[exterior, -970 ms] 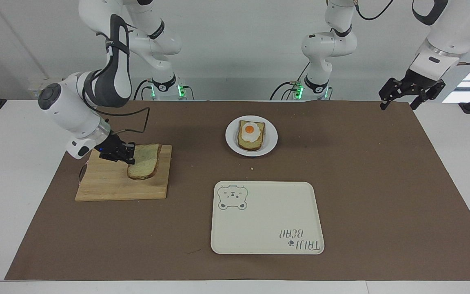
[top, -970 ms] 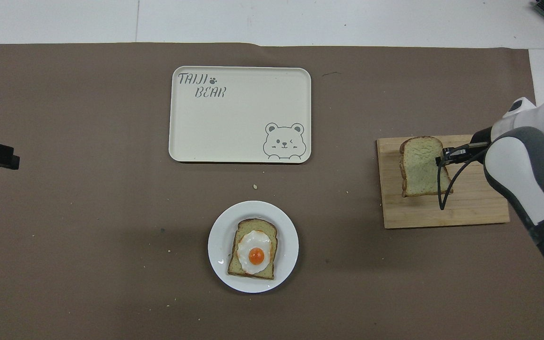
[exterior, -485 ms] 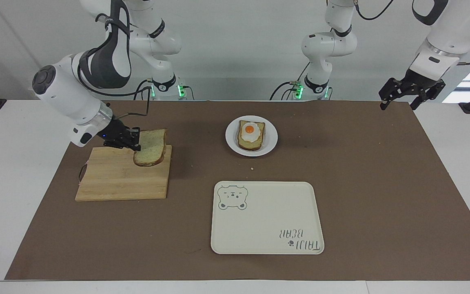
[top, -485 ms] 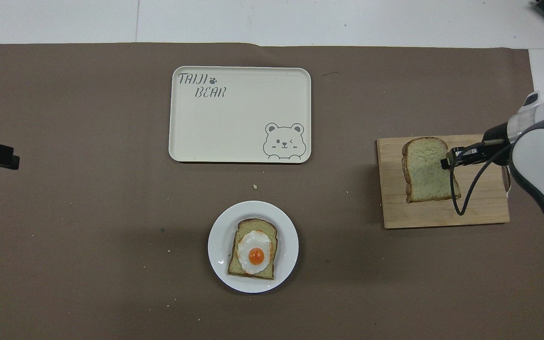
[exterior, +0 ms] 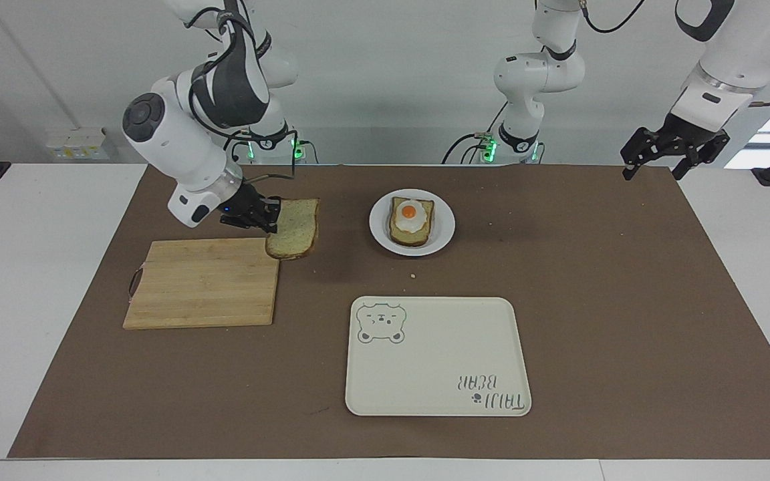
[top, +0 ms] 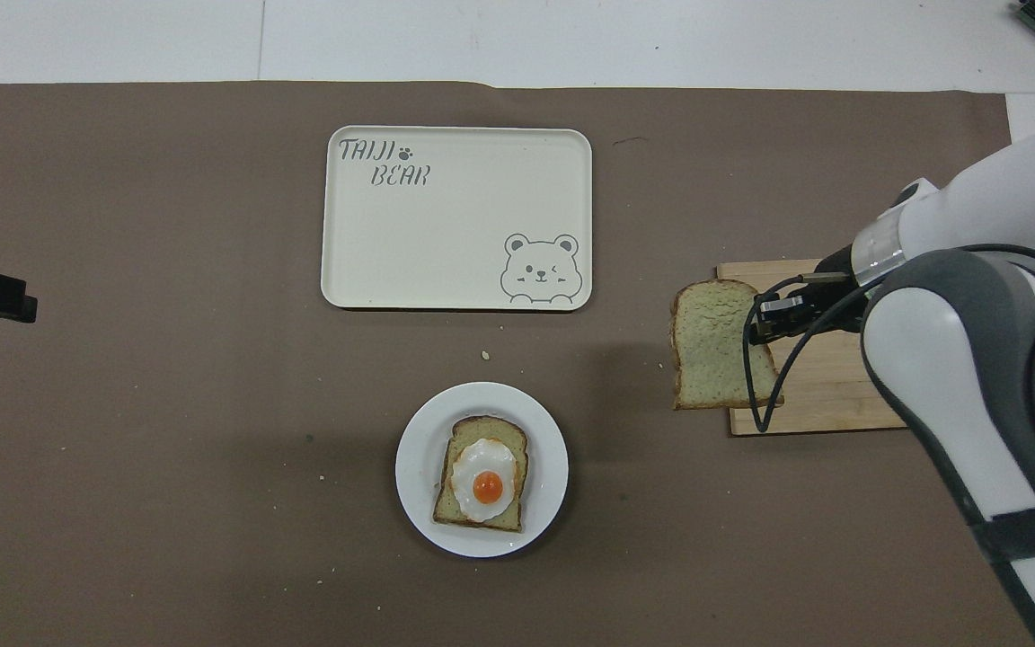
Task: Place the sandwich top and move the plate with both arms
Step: 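Lift the bread slice with the right gripper toward the plate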
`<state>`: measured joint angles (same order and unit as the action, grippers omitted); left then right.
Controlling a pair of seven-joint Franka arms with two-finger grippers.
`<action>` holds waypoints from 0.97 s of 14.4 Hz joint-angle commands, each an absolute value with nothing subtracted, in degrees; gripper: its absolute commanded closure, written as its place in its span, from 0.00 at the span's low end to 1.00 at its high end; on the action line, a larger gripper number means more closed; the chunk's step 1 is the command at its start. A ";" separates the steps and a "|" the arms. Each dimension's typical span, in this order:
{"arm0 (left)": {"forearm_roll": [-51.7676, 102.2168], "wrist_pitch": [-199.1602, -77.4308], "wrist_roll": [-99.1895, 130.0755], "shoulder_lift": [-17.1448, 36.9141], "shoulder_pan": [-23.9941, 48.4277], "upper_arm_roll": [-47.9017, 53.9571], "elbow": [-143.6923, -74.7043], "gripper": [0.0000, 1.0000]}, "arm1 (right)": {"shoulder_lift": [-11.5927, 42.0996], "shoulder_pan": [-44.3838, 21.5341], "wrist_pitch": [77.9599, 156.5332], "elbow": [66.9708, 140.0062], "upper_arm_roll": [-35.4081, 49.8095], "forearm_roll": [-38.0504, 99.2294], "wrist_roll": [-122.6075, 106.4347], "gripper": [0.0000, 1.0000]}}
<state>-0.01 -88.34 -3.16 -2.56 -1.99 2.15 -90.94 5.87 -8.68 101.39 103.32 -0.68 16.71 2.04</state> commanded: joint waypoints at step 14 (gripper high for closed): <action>-0.79 -87.80 -2.55 -2.37 -2.02 2.20 -90.35 0.00 | 6.49 -27.05 110.72 106.61 -0.26 17.75 18.98 1.00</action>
